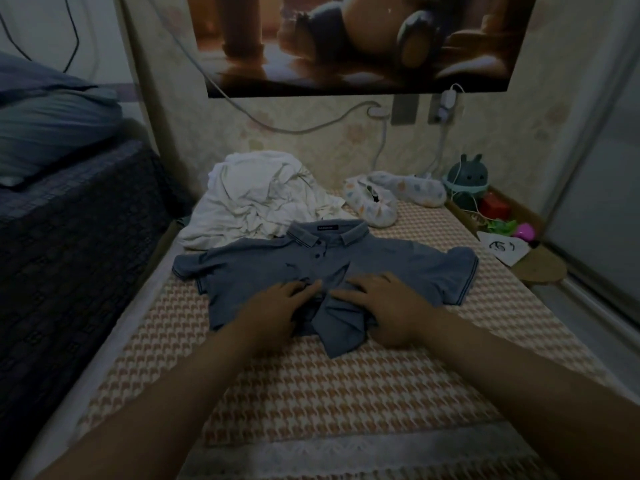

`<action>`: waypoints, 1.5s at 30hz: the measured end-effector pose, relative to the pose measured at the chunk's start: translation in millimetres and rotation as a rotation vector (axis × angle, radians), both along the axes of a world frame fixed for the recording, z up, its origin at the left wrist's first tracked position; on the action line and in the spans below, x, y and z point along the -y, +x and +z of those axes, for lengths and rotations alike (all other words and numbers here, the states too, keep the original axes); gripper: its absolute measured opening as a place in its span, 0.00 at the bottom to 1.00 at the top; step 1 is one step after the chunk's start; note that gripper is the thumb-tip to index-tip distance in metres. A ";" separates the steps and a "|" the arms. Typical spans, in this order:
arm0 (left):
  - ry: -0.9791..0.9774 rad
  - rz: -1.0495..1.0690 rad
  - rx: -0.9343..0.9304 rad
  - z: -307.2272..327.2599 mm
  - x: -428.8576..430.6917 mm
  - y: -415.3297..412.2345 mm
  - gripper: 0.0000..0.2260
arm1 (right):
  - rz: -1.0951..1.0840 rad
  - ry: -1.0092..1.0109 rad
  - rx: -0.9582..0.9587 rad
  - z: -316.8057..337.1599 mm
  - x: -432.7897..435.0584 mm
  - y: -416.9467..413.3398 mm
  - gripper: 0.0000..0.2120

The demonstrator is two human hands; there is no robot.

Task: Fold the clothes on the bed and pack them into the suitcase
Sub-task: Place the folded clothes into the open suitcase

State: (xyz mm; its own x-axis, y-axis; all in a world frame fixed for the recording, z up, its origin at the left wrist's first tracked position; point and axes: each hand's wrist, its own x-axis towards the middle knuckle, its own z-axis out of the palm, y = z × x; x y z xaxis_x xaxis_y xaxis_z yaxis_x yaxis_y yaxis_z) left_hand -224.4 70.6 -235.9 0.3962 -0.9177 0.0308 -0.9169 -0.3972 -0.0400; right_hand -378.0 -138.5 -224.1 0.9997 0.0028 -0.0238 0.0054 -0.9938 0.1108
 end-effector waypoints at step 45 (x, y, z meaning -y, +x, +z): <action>-0.177 0.218 -0.151 18.7 14.4 105.8 0.25 | -0.326 0.233 0.293 14.9 49.7 108.8 0.16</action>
State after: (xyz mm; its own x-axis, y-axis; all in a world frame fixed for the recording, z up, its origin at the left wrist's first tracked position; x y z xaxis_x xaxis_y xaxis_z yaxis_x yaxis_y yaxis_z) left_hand -118.6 56.2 -217.2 0.5954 -0.7961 0.1082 -0.7995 -0.5738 0.1777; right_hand -269.2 -188.3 -209.1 0.9140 -0.3395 0.2221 -0.3081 -0.9370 -0.1645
